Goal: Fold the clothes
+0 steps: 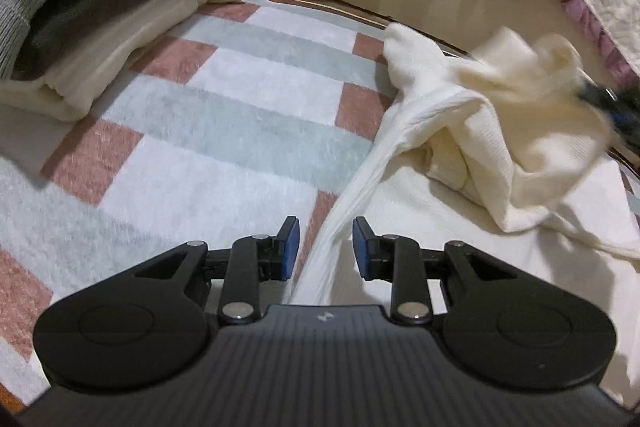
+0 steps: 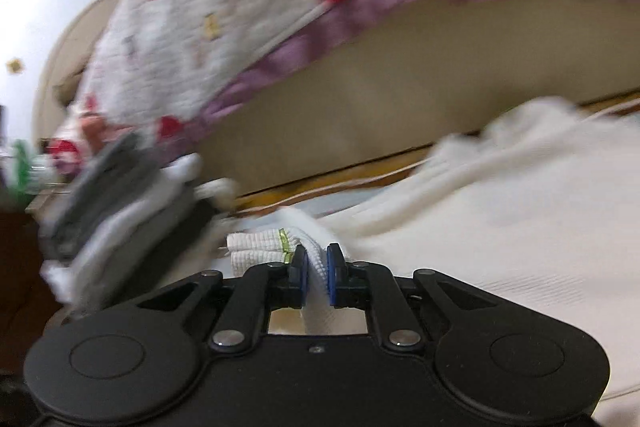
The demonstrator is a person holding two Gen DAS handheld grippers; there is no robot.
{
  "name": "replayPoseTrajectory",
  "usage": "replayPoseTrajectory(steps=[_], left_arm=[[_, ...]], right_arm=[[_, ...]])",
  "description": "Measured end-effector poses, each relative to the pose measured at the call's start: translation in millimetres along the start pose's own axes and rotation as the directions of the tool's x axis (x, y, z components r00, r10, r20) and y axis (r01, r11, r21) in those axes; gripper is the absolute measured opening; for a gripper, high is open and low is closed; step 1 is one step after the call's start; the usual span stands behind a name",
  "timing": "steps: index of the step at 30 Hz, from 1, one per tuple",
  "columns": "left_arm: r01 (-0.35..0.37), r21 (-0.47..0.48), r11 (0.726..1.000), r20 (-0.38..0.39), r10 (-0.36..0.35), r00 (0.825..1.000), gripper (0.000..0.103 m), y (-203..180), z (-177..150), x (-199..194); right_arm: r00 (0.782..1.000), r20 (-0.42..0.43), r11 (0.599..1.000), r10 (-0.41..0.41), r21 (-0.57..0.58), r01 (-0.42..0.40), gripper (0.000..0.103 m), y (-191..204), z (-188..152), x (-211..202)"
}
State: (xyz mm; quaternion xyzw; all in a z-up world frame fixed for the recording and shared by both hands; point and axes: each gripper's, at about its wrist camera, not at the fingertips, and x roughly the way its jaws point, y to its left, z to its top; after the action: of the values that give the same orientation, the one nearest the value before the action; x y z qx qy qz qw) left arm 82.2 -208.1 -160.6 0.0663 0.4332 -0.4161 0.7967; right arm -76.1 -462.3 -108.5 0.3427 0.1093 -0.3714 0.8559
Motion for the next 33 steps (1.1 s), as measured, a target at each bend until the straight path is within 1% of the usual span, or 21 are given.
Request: replayPoseTrajectory(steps=[2,4,6,8,10,11,12,14,17,19,20,21,22,23,25,26,27,29,30,32,33], left_arm=[[-0.020,-0.012,1.000,0.001,0.020,1.000,0.029,-1.4,2.4,2.2],[-0.046,-0.024,0.999,0.002,0.046,0.999,0.029,-1.6,3.1,3.5],[-0.077,-0.045,0.996,0.000,0.077,0.997,0.029,-0.1,3.2,4.8],[-0.084,-0.090,0.992,0.009,0.085,0.996,0.029,5.2,2.2,3.1],[-0.063,-0.041,0.997,0.021,0.064,0.998,0.029,-1.6,12.4,9.3],[-0.052,-0.014,0.999,0.026,0.052,0.998,0.031,-5.3,17.8,12.6],[-0.041,0.014,0.999,0.031,0.040,0.999,0.031,-9.0,23.2,15.9],[-0.019,0.068,0.998,0.040,0.016,0.999,0.032,-16.4,34.0,22.4],[0.013,0.150,0.989,0.052,-0.021,0.998,0.033,-27.4,50.1,32.2],[0.033,0.204,0.978,0.057,-0.046,0.997,0.031,-34.7,60.9,38.7],[0.043,0.230,0.972,0.060,-0.059,0.997,0.029,-38.4,66.3,42.0],[0.053,0.257,0.965,0.062,-0.071,0.996,0.017,-42.1,71.7,45.3],[0.063,0.284,0.957,0.063,-0.084,0.994,0.013,-45.8,77.1,48.5],[0.064,0.340,0.938,0.061,-0.089,0.994,0.012,-55.4,80.3,54.9],[0.085,0.388,0.918,0.025,-0.103,0.994,0.012,-68.3,84.7,69.9],[0.088,0.386,0.918,0.008,-0.098,0.995,0.012,-71.5,85.2,76.8],[0.088,0.373,0.924,-0.011,-0.091,0.996,0.012,-71.9,85.2,84.0],[0.081,0.337,0.938,-0.027,-0.076,0.997,0.012,-68.5,82.8,91.5],[0.078,0.318,0.945,-0.026,-0.074,0.997,0.012,-66.1,81.2,92.8],[0.073,0.280,0.957,-0.025,-0.069,0.997,0.012,-61.4,78.1,95.3],[0.072,0.273,0.959,-0.022,-0.069,0.997,0.012,-60.6,77.6,95.3]], right_arm=[[0.992,0.033,0.992,-0.125,0.004,0.125,0.011,-17.9,4.4,-13.3],[0.966,0.019,0.966,-0.258,0.037,0.257,0.013,-39.8,3.9,-27.5],[0.939,-0.044,0.937,-0.340,0.067,0.342,0.018,-62.0,-2.8,-38.1],[0.920,-0.135,0.921,-0.367,0.088,0.380,0.019,-81.4,-15.9,-46.9],[0.920,-0.195,0.926,-0.339,0.104,0.363,0.023,-93.1,-25.8,-54.1],[0.922,-0.222,0.930,-0.318,0.118,0.349,0.032,-98.5,-30.2,-57.9],[0.923,-0.229,0.931,-0.308,0.130,0.342,0.039,-101.7,-31.9,-62.5],[0.938,-0.199,0.941,-0.285,0.126,0.313,0.041,-100.4,-24.9,-70.2],[0.958,-0.131,0.965,-0.256,0.022,0.261,0.058,-82.1,-5.9,-69.8],[0.969,-0.105,0.973,-0.225,-0.082,0.217,0.059,-64.1,8.4,-60.6],[0.969,-0.152,0.972,-0.194,-0.161,0.169,0.059,-53.3,11.9,-43.8],[0.965,-0.203,0.965,-0.166,-0.236,0.116,0.058,-42.5,15.3,-26.9],[0.957,-0.228,0.948,-0.180,-0.299,0.107,0.057,-31.0,13.7,-9.3],[0.948,-0.252,0.928,-0.196,-0.359,0.096,0.057,-19.5,12.0,8.4],[0.936,-0.265,0.918,-0.232,-0.378,0.121,0.058,-13.6,4.6,38.3],[0.929,-0.272,0.912,-0.250,-0.387,0.133,0.059,-10.7,0.8,53.2],[0.917,-0.258,0.892,-0.304,-0.414,0.179,0.059,-11.8,-4.5,65.1],[0.885,-0.226,0.843,-0.408,-0.466,0.270,0.055,-14.2,-15.2,88.8],[0.893,-0.180,0.832,-0.413,-0.473,0.290,0.042,-14.2,-15.3,86.4],[0.876,-0.098,0.795,-0.471,-0.477,0.375,0.011,-15.5,-14.4,74.2],[0.884,-0.099,0.811,-0.457,-0.454,0.369,0.005,-20.0,-10.7,69.1]])
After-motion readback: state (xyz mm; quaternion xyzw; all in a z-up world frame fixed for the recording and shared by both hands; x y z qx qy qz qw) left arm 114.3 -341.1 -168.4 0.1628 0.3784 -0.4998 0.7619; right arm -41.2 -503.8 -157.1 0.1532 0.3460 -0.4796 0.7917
